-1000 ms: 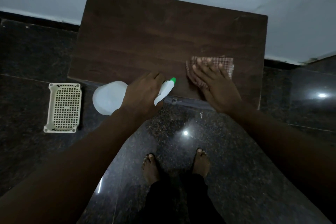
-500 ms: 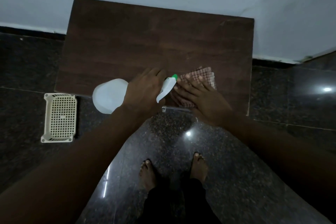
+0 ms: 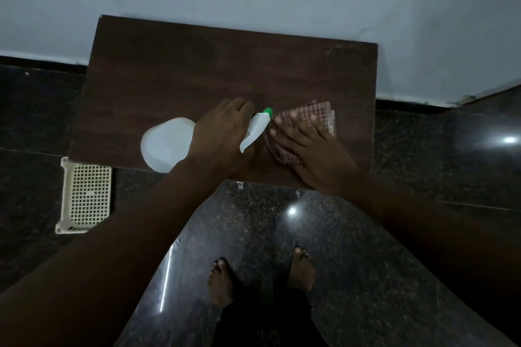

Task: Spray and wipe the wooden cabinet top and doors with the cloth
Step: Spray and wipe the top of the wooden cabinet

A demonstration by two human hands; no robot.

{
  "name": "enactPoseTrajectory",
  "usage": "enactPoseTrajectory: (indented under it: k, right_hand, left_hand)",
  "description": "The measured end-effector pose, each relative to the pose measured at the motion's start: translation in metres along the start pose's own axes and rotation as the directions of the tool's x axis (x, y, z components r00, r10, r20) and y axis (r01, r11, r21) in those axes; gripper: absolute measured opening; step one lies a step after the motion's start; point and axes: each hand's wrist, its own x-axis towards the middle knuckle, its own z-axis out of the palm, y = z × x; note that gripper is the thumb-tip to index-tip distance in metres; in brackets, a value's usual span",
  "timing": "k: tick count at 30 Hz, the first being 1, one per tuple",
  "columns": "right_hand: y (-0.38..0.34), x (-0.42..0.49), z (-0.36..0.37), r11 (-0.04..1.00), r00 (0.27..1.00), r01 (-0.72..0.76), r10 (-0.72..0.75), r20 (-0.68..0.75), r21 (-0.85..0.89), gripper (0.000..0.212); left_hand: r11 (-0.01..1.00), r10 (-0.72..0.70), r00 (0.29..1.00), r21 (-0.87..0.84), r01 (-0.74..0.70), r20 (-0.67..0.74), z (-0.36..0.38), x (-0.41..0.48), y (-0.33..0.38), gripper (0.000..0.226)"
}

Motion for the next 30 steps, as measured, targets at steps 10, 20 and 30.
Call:
enactPoseTrajectory:
  k: [10, 20, 30]
  right_hand:
    - [0.078, 0.042, -0.032, 0.892, 0.898, -0.406, 0.430, -0.094, 0.201, 0.062]
    - [0.084, 0.027, -0.025, 0.978, 0.981, -0.170, 0.179, -0.069, 0.121, 0.058]
    - [0.091, 0.032, -0.027, 0.883, 0.891, -0.405, 0.439, -0.113, 0.237, 0.062]
  left_hand:
    - [0.999, -0.020, 1.000, -0.037, 0.020, 0.003, 0.000, 0.025, 0.011, 0.050]
    - [0.999, -0.019, 1.000, -0.029, 0.019, 0.013, -0.001, 0.041, 0.022, 0.048]
    - [1.000, -0.008, 1.000, -0.008, 0.008, -0.001, -0.004, 0.046, 0.037, 0.049]
